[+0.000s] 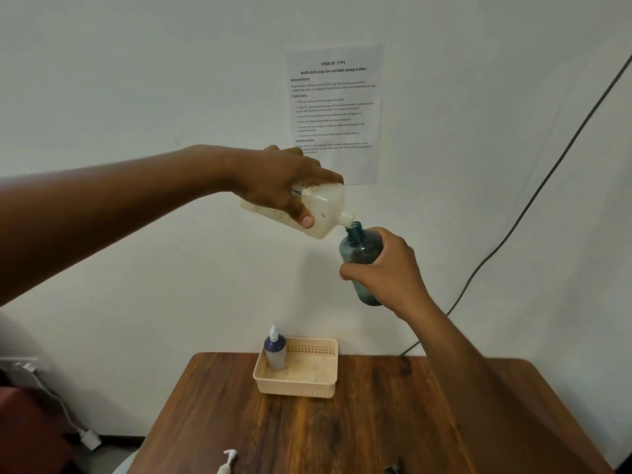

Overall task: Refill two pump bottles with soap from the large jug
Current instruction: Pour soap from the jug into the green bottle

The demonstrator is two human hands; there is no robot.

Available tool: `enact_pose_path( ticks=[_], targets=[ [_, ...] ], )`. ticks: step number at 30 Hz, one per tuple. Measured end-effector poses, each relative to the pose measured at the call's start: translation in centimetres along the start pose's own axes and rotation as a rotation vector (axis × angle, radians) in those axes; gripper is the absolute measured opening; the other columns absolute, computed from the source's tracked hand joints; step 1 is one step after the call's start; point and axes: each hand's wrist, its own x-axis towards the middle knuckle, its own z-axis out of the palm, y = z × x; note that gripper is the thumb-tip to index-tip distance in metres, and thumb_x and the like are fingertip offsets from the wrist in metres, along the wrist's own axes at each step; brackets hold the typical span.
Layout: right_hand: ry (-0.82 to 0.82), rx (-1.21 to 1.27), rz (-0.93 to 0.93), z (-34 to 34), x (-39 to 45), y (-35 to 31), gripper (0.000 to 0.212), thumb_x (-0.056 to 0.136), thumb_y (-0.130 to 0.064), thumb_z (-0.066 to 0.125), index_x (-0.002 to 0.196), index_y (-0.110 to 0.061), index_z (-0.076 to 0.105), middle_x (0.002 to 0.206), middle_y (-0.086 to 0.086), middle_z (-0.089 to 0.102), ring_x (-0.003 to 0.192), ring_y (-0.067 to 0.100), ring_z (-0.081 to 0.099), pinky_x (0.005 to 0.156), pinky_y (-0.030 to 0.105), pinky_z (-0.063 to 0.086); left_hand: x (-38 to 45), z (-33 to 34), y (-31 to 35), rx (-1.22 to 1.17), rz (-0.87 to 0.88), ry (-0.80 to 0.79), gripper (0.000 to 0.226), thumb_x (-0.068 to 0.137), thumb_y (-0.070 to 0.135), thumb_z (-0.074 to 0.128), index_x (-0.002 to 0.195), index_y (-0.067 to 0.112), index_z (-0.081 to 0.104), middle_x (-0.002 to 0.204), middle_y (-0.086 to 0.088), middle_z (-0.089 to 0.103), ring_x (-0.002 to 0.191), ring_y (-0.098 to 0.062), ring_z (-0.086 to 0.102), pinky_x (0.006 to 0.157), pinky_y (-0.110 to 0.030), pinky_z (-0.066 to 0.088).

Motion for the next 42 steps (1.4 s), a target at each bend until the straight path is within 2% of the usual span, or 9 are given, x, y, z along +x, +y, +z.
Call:
enact_pose_path(
  ticks=[4,7,14,17,23,28,34,38,42],
  targets=[
    [-0.002,-0.005,-0.002,0.0,0.0,-0.1,0.054,0.072,-0.018,0.082,0.117,-0.029,0.054,0.105,-0.011,0.059,0.088,0.005,0.057,0.069,0.014,0.042,-0.1,-0.3,0.1,0.004,-0.004,-0.006,0.085,0.073,0.069,0.059,0.151,0.047,0.034,0.126,0.011,0.055,0.125,-0.017,0.039,0.115,-0.05,0.029],
    [0.003,0.003,-0.003,0.0,0.0,-0.2,0.054,0.071,-0.018,0.082,0.118,-0.027,0.058,0.107,-0.01,0.062,0.089,0.002,0.058,0.075,0.02,0.048,-0.1,-0.6,0.2,0.007,0.0,-0.007,0.083,0.073,0.069,0.06,0.15,0.048,0.035,0.126,0.011,0.056,0.124,-0.016,0.039,0.114,-0.05,0.029],
    [0.007,0.006,-0.011,0.0,0.1,-0.2,0.056,0.07,-0.018,0.082,0.121,-0.025,0.059,0.11,-0.007,0.064,0.091,0.004,0.059,0.071,0.017,0.045,-0.2,-1.0,0.5,0.015,-0.011,-0.013,0.082,0.076,0.069,0.063,0.15,0.049,0.034,0.129,0.012,0.055,0.127,-0.017,0.038,0.112,-0.047,0.028],
    [0.007,0.01,-0.011,0.0,0.1,-0.2,0.056,0.07,-0.018,0.082,0.121,-0.025,0.059,0.11,-0.008,0.063,0.092,0.005,0.059,0.073,0.018,0.046,-0.2,-1.1,0.7,0.017,-0.011,-0.005,0.076,0.087,0.057,0.073,0.151,0.046,0.035,0.124,0.014,0.052,0.129,-0.019,0.039,0.113,-0.047,0.028],
    [0.007,0.002,-0.017,-0.1,0.0,-0.4,0.055,0.07,-0.019,0.082,0.12,-0.025,0.058,0.106,-0.011,0.062,0.091,0.005,0.059,0.072,0.017,0.045,-0.3,-1.4,0.9,0.027,-0.013,-0.01,0.075,0.089,0.052,0.073,0.152,0.045,0.034,0.123,0.015,0.05,0.128,-0.017,0.038,0.115,-0.048,0.028],
    [0.003,0.004,-0.017,-0.1,-0.1,-0.5,0.055,0.071,-0.018,0.081,0.12,-0.026,0.057,0.106,-0.011,0.061,0.09,0.005,0.059,0.077,0.022,0.046,-0.2,-1.8,1.0,0.054,-0.01,-0.016,0.077,0.089,0.052,0.073,0.153,0.045,0.032,0.123,0.017,0.048,0.131,-0.018,0.038,0.115,-0.047,0.028],
    [-0.004,-0.001,-0.021,0.0,-0.1,-0.6,0.054,0.071,-0.018,0.082,0.118,-0.028,0.055,0.106,-0.011,0.059,0.091,0.008,0.058,0.07,0.014,0.042,0.0,-2.3,1.0,0.108,0.012,-0.03,0.076,0.087,0.053,0.074,0.151,0.046,0.034,0.121,0.015,0.049,0.13,-0.019,0.038,0.114,-0.049,0.028],
    [-0.004,-0.012,-0.021,0.0,0.0,-0.6,0.057,0.072,-0.019,0.082,0.121,-0.027,0.055,0.111,-0.009,0.058,0.1,0.011,0.057,0.076,0.019,0.044,0.1,-2.6,1.1,0.14,0.016,-0.025,0.076,0.087,0.052,0.074,0.151,0.046,0.034,0.124,0.013,0.051,0.13,-0.021,0.038,0.111,-0.047,0.028],
    [-0.005,-0.011,-0.022,0.0,0.0,-0.6,0.059,0.072,-0.019,0.082,0.123,-0.026,0.055,0.113,-0.009,0.059,0.101,0.011,0.057,0.072,0.014,0.042,0.2,-2.9,1.2,0.16,0.014,-0.027,0.076,0.086,0.054,0.074,0.151,0.047,0.035,0.122,0.013,0.051,0.13,-0.02,0.038,0.107,-0.043,0.027]
  ],
)
